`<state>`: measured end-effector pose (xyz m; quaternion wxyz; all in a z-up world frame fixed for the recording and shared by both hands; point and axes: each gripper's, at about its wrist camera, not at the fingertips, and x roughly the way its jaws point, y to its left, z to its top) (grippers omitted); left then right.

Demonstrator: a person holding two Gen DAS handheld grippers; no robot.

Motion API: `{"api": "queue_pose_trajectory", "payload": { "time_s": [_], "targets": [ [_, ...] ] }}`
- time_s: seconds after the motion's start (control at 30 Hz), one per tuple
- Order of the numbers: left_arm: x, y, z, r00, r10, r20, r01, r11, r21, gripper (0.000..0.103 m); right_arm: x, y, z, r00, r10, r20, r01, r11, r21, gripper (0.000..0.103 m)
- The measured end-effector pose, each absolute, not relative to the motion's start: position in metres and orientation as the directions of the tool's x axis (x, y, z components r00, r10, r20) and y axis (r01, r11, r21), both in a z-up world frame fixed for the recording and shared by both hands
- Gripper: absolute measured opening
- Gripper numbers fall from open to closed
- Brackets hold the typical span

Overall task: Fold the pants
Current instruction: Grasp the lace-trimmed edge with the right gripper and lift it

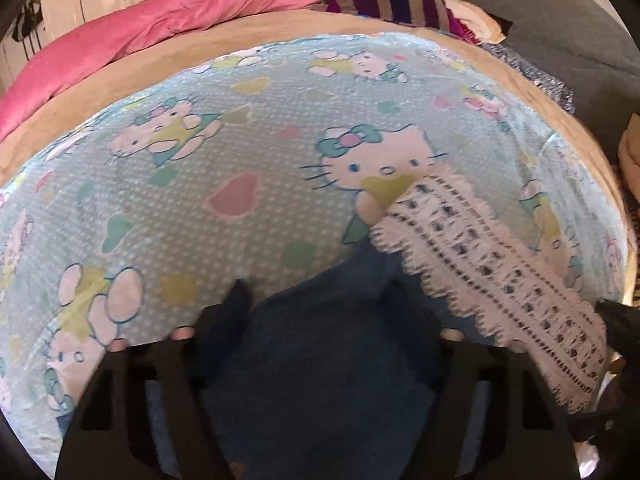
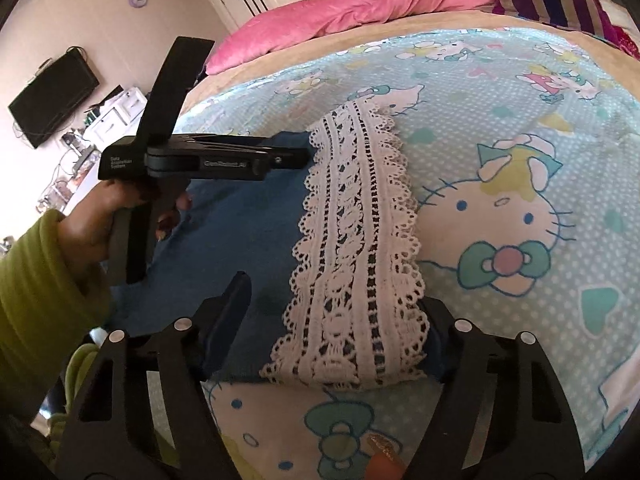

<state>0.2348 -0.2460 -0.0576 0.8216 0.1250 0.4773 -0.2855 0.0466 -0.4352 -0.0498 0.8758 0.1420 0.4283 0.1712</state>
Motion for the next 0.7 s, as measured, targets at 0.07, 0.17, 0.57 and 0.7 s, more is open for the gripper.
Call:
{"api": "queue_pose_trajectory", "payload": {
  "time_s": [0.07,0.17,0.57,0.7],
  "targets": [
    [0.233,-0.25,-0.057,0.37,-0.352,-0.86,0.587,0.806,-0.077,0.04,0.048,-0.433,-0.049,0.576,0.434,-0.693,-0.194,0.896,0.4,0.061],
    [0.226,-0.257,-0.056,0.371,-0.362,-0.855,0.6,0.796,-0.076,0.021,0.053,-0.431,-0.051,0.569,0.463,-0.679,-0.205,0.88,0.429,0.045],
    [0.22,-0.239,-0.037,0.373,-0.453,-0.81,0.576,0.797,-0.18,0.007,0.048,-0.398,-0.017,0.607,0.481,-0.633,-0.329,0.876,0.351,0.026],
    [0.217,-0.216,-0.024,0.377,-0.54,-0.753,0.558,0.781,-0.281,0.007,0.044,-0.373,0.006,0.62,0.502,-0.603,-0.417,0.862,0.288,0.025]
  ]
}}
